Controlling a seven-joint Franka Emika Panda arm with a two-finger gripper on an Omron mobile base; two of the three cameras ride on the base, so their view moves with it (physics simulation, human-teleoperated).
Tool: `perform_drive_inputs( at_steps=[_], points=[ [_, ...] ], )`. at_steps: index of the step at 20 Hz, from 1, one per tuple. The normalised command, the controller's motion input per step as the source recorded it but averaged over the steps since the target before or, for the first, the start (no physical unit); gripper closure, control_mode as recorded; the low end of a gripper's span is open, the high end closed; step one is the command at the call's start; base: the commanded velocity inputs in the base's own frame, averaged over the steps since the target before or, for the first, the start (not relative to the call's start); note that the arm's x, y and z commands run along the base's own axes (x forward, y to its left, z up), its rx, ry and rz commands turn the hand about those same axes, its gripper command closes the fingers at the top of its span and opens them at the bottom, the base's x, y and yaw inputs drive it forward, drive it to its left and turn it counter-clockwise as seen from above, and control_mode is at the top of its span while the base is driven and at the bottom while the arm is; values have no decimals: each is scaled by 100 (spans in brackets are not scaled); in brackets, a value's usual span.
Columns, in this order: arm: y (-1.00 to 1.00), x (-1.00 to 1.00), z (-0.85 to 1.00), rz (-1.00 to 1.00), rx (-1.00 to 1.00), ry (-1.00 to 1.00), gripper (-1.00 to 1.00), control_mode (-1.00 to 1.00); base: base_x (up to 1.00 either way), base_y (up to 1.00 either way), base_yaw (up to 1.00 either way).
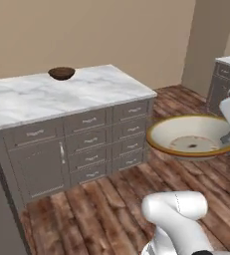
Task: Pick up the bowls from the cabinet and place each bowl in front of a stool on the dining counter.
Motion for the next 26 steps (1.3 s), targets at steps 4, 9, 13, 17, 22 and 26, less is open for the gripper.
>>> perform_drive_inputs(
  at_steps=[4,9,13,17,22,26],
  points=[
    [0,0,0,0,0,0,100,100,86,0,-57],
    [0,0,0,0,0,0,100,100,100,0,-44],
    [0,0,0,0,0,0,100,100,100,-4,-32],
    [0,0,0,0,0,0,100,100,100,-35,-23],
    [0,0,0,0,0,0,100,100,100,-90,-10],
    [0,0,0,0,0,0,100,100,100,-100,5]
  ],
)
